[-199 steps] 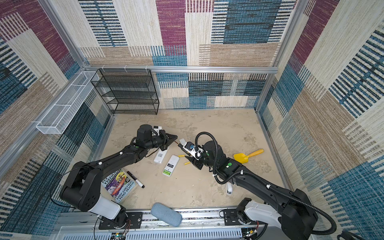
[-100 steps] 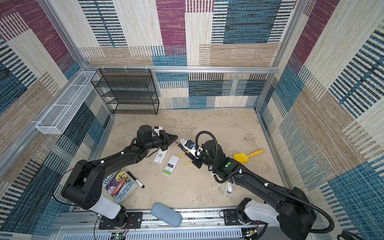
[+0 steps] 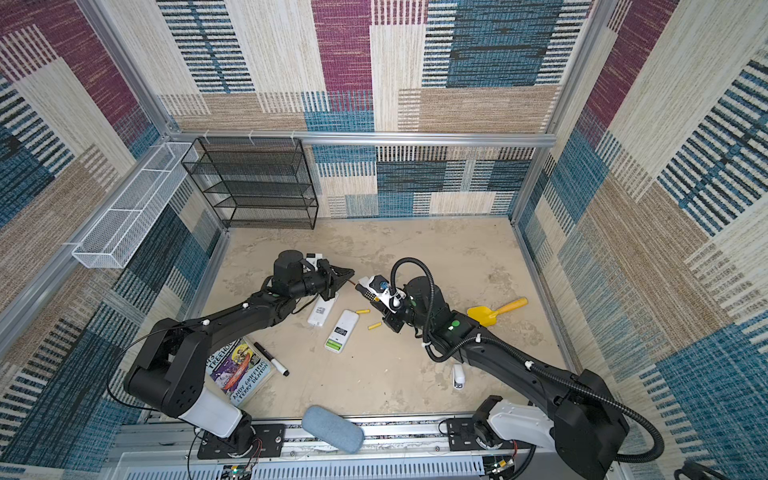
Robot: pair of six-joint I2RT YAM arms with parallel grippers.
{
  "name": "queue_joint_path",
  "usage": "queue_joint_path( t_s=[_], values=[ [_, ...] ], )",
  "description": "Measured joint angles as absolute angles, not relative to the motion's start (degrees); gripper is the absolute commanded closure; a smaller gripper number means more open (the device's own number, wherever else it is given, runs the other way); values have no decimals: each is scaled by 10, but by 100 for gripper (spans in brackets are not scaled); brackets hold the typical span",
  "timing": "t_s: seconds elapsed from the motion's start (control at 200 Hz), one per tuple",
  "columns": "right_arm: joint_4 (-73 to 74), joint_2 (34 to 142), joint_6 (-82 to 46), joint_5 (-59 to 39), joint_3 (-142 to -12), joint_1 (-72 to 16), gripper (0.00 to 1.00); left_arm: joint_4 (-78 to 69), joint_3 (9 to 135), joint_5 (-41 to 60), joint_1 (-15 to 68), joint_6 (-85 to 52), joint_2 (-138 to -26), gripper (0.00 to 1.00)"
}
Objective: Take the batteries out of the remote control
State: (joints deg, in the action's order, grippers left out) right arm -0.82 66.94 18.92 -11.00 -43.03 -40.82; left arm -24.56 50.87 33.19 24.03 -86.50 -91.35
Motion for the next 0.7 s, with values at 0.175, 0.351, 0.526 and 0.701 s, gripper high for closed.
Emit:
queue_joint_path(
  t_s=[0.175,0.351,0.526,0.701],
  values=[
    [-31,667,191,-113,-442,-409,100,-185,558,363,240,-802,-923,31],
    [-85,651,176,-82,-457,-411,100,-26,632,352,235,-674,-924,20],
    [-152,636,141,-32,-465,-410,100,147,708,294,234,-539,-931,19],
    [-222,633,116,4,-488,-410,100,284,758,234,233,-432,-943,19]
  ],
)
